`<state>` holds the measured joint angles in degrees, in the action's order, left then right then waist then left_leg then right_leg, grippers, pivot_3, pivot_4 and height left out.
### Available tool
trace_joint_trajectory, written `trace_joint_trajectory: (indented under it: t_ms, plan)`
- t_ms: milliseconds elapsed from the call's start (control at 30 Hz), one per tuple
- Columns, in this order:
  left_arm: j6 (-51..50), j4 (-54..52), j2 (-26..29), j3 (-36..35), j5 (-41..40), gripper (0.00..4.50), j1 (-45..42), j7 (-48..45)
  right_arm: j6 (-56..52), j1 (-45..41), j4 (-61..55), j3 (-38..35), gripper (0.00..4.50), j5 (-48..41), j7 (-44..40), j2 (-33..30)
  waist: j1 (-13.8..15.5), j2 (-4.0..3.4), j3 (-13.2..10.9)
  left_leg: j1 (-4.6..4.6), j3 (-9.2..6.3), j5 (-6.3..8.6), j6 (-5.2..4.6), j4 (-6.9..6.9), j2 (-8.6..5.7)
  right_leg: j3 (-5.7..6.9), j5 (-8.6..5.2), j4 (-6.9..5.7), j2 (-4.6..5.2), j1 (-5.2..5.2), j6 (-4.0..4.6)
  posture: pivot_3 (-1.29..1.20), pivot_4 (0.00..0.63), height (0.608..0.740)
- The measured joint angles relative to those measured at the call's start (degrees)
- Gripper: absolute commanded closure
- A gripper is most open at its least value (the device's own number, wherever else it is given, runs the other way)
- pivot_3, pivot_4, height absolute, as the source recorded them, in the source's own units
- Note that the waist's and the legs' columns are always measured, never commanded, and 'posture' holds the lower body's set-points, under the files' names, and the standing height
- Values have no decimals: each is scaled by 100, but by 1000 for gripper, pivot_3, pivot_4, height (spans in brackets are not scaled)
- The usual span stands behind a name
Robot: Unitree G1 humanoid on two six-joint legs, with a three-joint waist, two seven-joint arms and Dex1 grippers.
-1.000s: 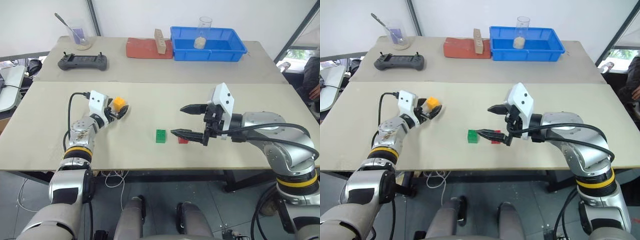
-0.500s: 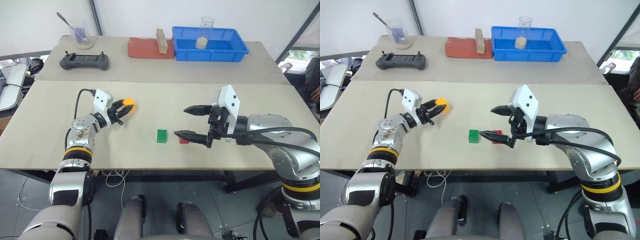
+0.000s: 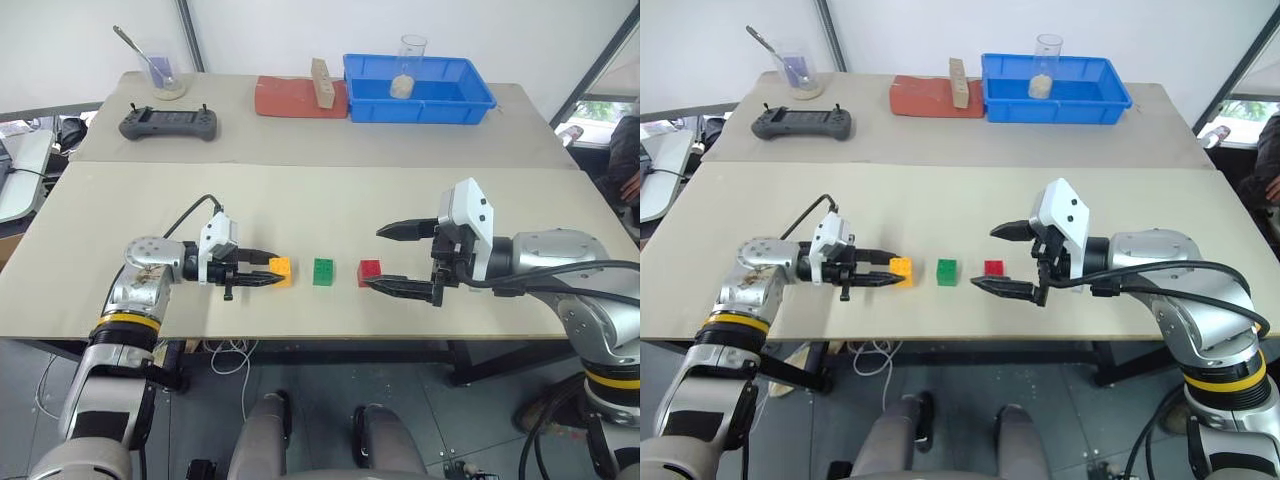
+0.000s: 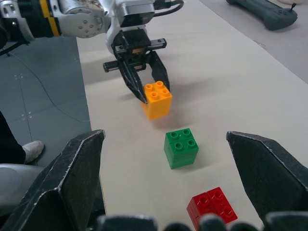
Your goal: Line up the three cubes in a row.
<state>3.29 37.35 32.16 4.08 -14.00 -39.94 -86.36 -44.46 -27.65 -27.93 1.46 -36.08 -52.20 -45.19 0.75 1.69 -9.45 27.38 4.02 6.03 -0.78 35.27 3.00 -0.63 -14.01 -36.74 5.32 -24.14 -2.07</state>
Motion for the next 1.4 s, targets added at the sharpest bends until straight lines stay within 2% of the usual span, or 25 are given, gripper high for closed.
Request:
trace_joint_trajectory:
  t_ms: [167, 467, 533, 567, 700, 867, 933, 1033, 1167, 1400]
  plan:
    - [538, 936, -115, 99, 247, 3194, -384, -208, -3, 61, -27, -11, 0, -11, 25, -65, -9, 0, 0, 0, 0, -10, -17, -1, 1, 0, 9, -2, -2, -2, -18, 0, 150, 740]
    - [1263, 1909, -302, 113, 497, 3194, -820, -204, -88, 67, -126, -34, 0, -73, 172, -93, -3, 0, 0, 0, -1, -10, -17, 1, 1, 0, 10, -2, -1, 0, -19, 0, 150, 740]
    - [1317, 1982, -314, 106, 514, 2175, -850, -201, -111, 67, -137, -35, 0, -81, 192, -93, -4, 0, 0, 0, -1, -10, -17, 1, 1, 0, 10, -3, -1, 0, -20, 0, 150, 740]
    - [1328, 1990, -315, 108, 537, 1907, -850, -196, -122, 67, -138, -35, 0, -83, 204, -93, -5, 0, 0, 0, -1, -10, -17, 1, 1, 0, 10, -4, -2, -1, -20, 0, 150, 740]
    - [1382, 2100, -330, 109, 617, 64, -850, -192, -126, 67, -141, -35, 0, -107, 229, -93, -8, 1, 0, 1, -1, -10, -17, 1, 1, 0, 11, -4, -2, -2, -21, 0, 150, 740]
    - [1220, 1954, -189, 82, 597, 64, -846, -244, -120, 166, -137, -37, 0, -105, 210, -104, -11, 3, -2, 2, -1, -10, -17, 1, 2, 0, 11, -3, -3, -2, -21, 0, 150, 740]
    - [864, 1601, 24, -6, 489, 64, -835, -281, -114, 295, -129, -69, 0, -101, 176, -185, -15, 3, -2, 2, -2, -10, -17, 0, 3, 0, 11, -4, -3, -2, -21, 0, 150, 740]
    - [-139, 449, 495, -261, 227, 64, -632, -205, 52, 657, -53, -415, 0, -13, 75, -460, -16, 3, -2, 2, -2, -10, -17, 0, 2, -1, 10, -3, -1, -1, -22, 0, 150, 740]
    - [-805, -935, 1059, -581, 138, 64, -103, 398, 331, 1108, 174, -867, 0, 173, -9, -682, -23, 2, -1, -4, -2, -10, -16, -3, 4, -1, 8, -4, -2, 1, -20, 0, 150, 740]
    - [-1306, -1556, 1373, -740, 132, 64, 260, 1031, 816, 1456, 584, -977, 0, 449, -33, -636, -11, 2, -1, -4, 1, 2, 3, -2, 2, -1, 1, -4, 0, -1, -8, 0, 150, 740]
